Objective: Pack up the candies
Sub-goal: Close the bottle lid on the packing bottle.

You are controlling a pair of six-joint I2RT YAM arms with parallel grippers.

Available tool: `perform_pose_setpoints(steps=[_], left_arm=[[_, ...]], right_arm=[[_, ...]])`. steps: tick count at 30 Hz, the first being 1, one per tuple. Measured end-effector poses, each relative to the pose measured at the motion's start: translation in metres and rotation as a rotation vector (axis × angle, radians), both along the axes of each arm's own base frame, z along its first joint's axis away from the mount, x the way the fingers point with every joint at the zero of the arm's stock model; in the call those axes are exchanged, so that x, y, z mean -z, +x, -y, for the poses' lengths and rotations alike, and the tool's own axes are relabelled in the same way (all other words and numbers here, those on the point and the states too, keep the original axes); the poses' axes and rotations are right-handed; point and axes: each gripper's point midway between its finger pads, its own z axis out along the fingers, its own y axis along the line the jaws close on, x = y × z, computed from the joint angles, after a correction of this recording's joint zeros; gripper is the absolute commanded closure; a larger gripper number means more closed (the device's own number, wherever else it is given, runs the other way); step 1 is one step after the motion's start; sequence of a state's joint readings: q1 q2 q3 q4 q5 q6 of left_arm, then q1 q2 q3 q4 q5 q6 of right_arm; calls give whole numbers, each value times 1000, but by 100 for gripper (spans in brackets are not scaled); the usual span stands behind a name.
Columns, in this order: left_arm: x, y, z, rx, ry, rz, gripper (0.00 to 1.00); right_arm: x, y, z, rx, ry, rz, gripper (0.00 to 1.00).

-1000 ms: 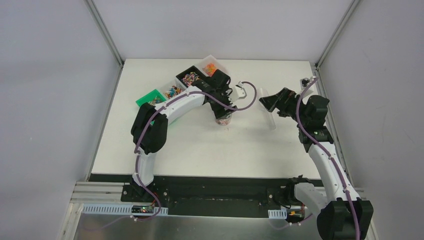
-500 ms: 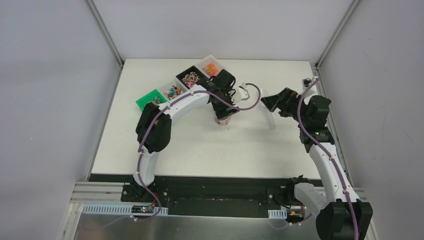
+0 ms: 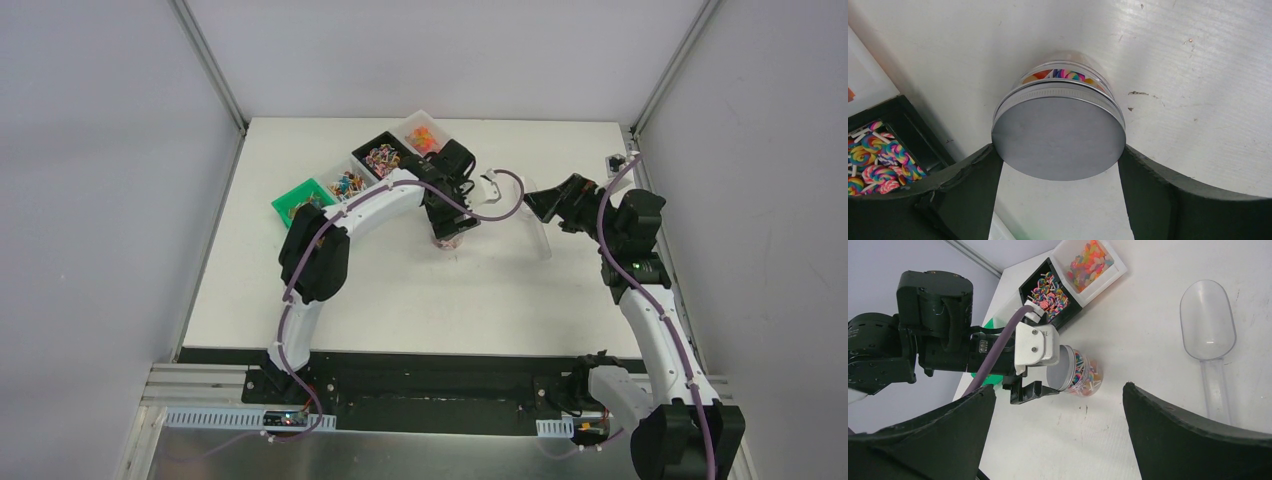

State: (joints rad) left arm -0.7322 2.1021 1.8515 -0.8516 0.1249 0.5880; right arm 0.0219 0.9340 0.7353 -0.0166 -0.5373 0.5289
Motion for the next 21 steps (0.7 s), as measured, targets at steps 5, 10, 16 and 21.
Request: perform_pose_setpoints(steps=[5,10,16,21], left_arm=[[8,0,3,8,7,-13,19],[12,1,3,11,13,-17,1],[10,2,4,10,7,-10,1],[5,7,10,1,-22,9,1]], right_arm=[[0,0,0,0,1,-1,0],[1,0,2,4,1,-3,0],[-1,-1,2,5,3,1,0],[-8,-4,1,6,11,18,0]])
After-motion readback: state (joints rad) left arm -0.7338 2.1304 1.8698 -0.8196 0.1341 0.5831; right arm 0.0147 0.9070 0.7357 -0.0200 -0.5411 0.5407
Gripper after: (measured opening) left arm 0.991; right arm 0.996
